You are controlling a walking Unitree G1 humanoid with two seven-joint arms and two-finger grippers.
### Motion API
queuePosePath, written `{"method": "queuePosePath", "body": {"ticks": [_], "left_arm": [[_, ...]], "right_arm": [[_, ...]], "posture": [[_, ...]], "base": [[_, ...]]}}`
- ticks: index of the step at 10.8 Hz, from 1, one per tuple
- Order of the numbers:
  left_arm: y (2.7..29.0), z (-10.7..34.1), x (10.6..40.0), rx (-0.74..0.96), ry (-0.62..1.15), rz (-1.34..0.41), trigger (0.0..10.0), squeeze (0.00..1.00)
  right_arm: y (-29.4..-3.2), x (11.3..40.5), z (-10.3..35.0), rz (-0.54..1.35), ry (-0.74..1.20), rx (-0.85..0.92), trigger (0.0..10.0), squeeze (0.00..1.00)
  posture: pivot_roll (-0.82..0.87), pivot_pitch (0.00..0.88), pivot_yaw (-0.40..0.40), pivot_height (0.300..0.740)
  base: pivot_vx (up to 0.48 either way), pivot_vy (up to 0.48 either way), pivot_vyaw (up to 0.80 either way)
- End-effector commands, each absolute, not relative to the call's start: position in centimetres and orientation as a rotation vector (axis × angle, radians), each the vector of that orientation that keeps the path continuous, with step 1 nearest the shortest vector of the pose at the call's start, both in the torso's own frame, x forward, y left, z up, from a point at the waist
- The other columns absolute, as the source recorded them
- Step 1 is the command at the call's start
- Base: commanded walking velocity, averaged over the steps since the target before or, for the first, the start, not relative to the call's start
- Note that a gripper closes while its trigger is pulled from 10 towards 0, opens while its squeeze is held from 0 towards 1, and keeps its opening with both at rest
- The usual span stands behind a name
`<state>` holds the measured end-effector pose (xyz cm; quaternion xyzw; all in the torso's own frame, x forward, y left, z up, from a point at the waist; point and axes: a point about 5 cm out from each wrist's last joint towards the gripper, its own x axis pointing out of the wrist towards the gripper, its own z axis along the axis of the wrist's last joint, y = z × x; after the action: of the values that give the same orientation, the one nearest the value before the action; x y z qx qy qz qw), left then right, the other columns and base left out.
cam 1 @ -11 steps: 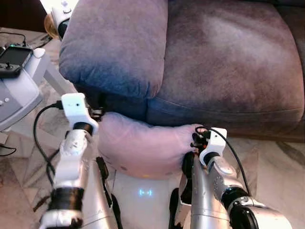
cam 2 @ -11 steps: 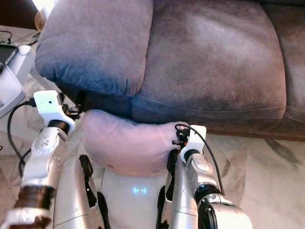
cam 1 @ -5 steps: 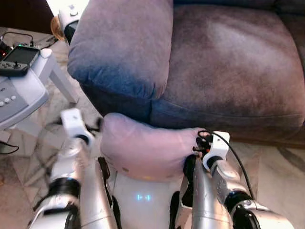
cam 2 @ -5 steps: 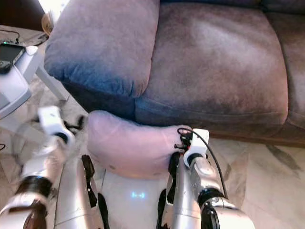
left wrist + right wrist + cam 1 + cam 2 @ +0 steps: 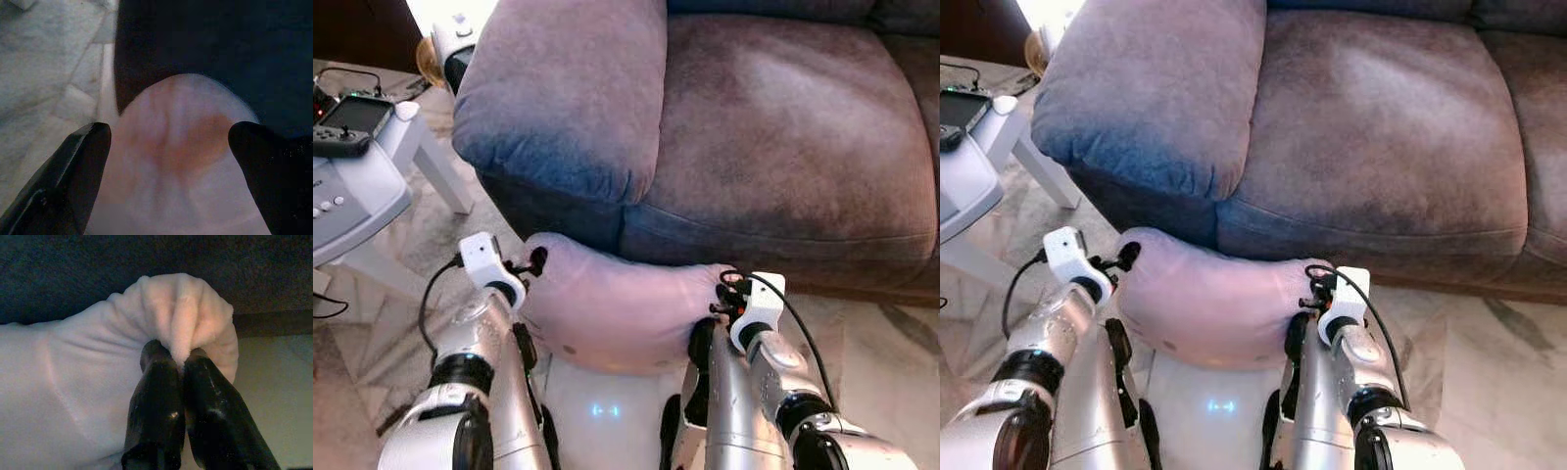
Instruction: Move the pillow to the sofa from floor
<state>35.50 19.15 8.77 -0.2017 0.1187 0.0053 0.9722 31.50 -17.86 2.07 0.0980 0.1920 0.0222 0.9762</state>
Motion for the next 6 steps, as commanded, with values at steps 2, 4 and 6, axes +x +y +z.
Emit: {"method": "queuePosePath", "body": {"ticks": [2, 4, 6], "left_arm": [[18.1, 8.0, 35.6, -0.463, 0.266, 0.006, 10.0, 0.0], [17.5, 7.7, 35.9, -0.504, 0.303, 0.035, 10.0, 0.0], [17.0, 8.0, 36.2, -0.472, 0.295, 0.086, 10.0, 0.0]], "right_arm": [[-18.8, 30.9, 1.5, 0.01, 0.399, 0.207, 10.0, 0.0], [-18.9, 30.9, 1.7, 0.012, 0.389, 0.206, 10.0, 0.0], [-19.4, 30.8, 1.7, 0.01, 0.388, 0.196, 10.0, 0.0]], "posture": [[0.05, 0.254, -0.127, 0.473], [0.03, 0.27, -0.134, 0.473], [0.02, 0.278, -0.14, 0.473]], "base": [[0.0, 0.0, 0.0], [0.0, 0.0, 0.0], [0.0, 0.0, 0.0]]}}
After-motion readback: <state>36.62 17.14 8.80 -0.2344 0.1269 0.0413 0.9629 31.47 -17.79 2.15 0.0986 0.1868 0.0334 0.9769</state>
